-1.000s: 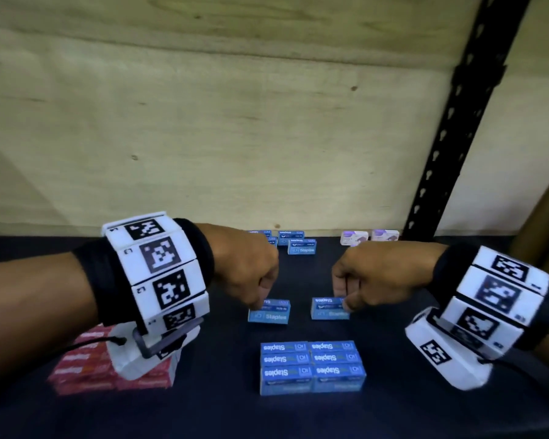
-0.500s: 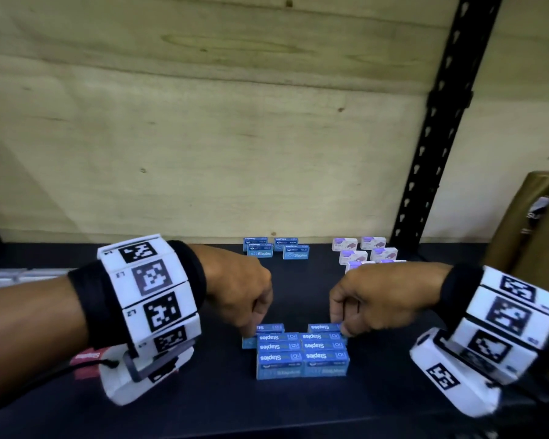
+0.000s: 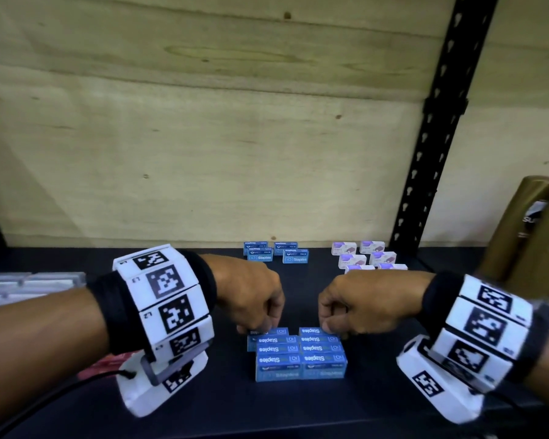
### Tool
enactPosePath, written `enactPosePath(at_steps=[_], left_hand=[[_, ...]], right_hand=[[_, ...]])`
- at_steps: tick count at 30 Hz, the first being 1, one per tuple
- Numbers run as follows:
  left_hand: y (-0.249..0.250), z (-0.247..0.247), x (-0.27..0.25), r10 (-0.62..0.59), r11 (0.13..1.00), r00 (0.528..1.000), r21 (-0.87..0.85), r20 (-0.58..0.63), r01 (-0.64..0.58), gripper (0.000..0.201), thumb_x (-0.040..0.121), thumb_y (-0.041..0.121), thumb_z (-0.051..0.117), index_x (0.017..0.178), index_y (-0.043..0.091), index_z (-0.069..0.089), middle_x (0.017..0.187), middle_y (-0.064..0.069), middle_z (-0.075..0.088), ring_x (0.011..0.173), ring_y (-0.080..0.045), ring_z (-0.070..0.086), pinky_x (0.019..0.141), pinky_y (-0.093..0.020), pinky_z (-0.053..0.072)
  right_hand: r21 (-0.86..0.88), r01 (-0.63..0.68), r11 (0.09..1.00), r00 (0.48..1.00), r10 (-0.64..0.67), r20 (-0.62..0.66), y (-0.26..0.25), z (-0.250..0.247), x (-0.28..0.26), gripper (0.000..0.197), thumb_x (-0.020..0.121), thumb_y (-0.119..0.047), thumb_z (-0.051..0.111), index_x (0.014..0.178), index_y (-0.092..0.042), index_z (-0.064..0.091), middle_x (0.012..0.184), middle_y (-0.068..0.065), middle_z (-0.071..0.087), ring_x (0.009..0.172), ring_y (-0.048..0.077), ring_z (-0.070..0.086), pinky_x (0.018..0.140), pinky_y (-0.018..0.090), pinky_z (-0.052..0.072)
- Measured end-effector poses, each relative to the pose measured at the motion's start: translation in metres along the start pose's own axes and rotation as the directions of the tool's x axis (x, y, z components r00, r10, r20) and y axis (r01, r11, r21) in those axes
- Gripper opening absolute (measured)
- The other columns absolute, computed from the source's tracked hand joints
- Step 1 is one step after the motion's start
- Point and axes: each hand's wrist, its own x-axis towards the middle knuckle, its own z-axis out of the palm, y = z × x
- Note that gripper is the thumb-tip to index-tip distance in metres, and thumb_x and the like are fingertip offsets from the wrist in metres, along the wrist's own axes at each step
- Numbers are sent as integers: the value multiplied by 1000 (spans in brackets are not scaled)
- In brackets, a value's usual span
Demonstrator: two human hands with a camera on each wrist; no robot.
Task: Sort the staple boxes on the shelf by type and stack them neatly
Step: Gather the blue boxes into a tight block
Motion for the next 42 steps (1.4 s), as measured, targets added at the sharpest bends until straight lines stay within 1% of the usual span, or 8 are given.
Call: enactPosePath(at_steps=[9, 13, 16, 19, 25, 30, 37, 42], left_hand=[[-2, 1, 9, 71, 996, 997, -45, -8, -71, 15, 94, 21, 58, 104, 23, 69, 90, 1, 75, 64, -1, 61, 76, -19, 50], [-4, 3, 10, 89, 993, 996, -81, -17, -90, 14, 94, 21, 58, 103, 23, 69, 93, 0, 76, 61, 0, 62, 81, -24, 54], [-5, 4, 12, 90, 993, 995, -69, -42, -93, 14, 93, 21, 58, 102, 24, 69, 91, 2, 76, 58, 4, 59, 83, -23, 53], [-6, 5, 12, 89, 993, 995, -79, -47, -93, 15, 93, 21, 59, 102, 24, 69, 91, 3, 76, 59, 4, 60, 82, -22, 53], [-6, 6, 11, 88, 991, 995, -92, -51, -93, 14, 94, 23, 59, 102, 25, 69, 92, 5, 75, 63, 3, 62, 77, -17, 50], [-5, 5, 11, 86, 991, 995, -96, -52, -91, 13, 94, 24, 59, 103, 26, 69, 92, 6, 75, 68, 1, 64, 77, -18, 50], [-3, 5, 11, 88, 991, 994, -99, -58, -94, 13, 94, 24, 59, 102, 25, 70, 82, 11, 71, 69, -2, 64, 72, -17, 48], [-3, 6, 11, 86, 989, 995, -113, -53, -92, 13, 94, 24, 59, 102, 26, 70, 80, 15, 68, 69, -3, 65, 73, -17, 48]], right_hand=[[-15, 19, 1000, 1000, -19, -2, -1, 0, 1, 10, 98, -36, 55, 92, -33, 62, 83, -17, 69, 63, -9, 53, 68, 16, 40], [-16, 25, 1000, 1000, -25, -9, -3, 0, 3, 10, 98, -38, 56, 96, -33, 64, 80, -16, 64, 66, -6, 52, 68, 19, 40], [-33, 17, 999, 1000, -17, -8, -5, 0, 5, 9, 97, -38, 56, 95, -34, 63, 76, -16, 61, 66, -4, 52, 66, 18, 40], [-34, 14, 999, 1000, -14, 3, -6, -1, 5, 8, 98, -38, 55, 94, -34, 62, 77, -15, 62, 65, -4, 52, 63, 15, 38], [-10, 8, 1000, 1000, -8, 21, -5, -1, 6, 9, 97, -37, 56, 92, -33, 62, 79, -15, 66, 65, -4, 54, 68, 16, 41], [13, -3, 1000, 999, 3, 36, -3, -2, 6, 11, 97, -37, 56, 95, -31, 65, 81, -15, 68, 64, -5, 55, 66, 15, 40], [11, -1, 1000, 999, 0, 38, -2, -2, 5, 10, 97, -35, 55, 92, -32, 63, 80, -16, 68, 59, -9, 53, 65, 13, 39], [7, 2, 1000, 999, -3, 44, -3, -2, 7, 10, 97, -34, 55, 92, -31, 63, 83, -14, 69, 63, -5, 54, 66, 14, 42]])
